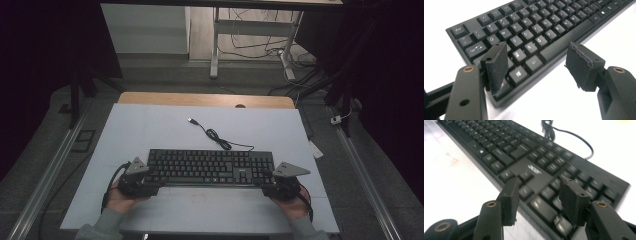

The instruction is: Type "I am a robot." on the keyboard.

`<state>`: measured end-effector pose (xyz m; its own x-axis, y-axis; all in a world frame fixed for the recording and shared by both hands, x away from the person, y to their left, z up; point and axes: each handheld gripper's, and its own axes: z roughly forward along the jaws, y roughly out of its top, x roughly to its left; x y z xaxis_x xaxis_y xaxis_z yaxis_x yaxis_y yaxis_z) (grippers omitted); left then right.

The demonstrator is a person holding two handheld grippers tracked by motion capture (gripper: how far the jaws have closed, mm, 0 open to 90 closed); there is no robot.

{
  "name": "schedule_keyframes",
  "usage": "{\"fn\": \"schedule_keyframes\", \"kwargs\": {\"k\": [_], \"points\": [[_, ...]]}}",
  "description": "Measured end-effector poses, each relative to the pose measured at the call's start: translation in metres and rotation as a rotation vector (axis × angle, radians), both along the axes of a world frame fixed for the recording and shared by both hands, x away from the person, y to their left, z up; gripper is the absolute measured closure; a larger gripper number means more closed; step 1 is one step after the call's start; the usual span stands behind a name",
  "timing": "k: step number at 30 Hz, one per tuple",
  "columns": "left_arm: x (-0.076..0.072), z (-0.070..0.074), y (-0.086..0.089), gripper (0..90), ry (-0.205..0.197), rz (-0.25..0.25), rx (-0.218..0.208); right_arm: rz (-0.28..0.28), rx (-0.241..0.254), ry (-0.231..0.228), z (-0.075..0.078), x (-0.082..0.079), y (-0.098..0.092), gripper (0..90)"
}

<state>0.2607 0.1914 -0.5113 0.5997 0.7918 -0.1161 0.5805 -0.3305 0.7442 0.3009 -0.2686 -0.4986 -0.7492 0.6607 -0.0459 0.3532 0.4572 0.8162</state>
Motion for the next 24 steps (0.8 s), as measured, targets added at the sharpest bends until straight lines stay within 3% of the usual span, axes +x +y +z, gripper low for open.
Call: {"fn": "schedule_keyframes", "kwargs": {"k": [10,19,24], "points": [[-0.016,-0.003,0.012,33.2,-0.011,0.002,-0.010,-0.032,-0.007,-0.002,-0.004,-0.015,-0.034,49.8],[-0.017,-0.003,0.013,33.1,-0.014,0.000,-0.008,-0.021,-0.028,-0.005,-0.004,-0.014,-0.031,49.4],[-0.016,-0.003,0.014,32.9,-0.015,0.001,-0.007,-0.015,-0.011,-0.003,-0.005,-0.013,-0.031,49.4]]}}
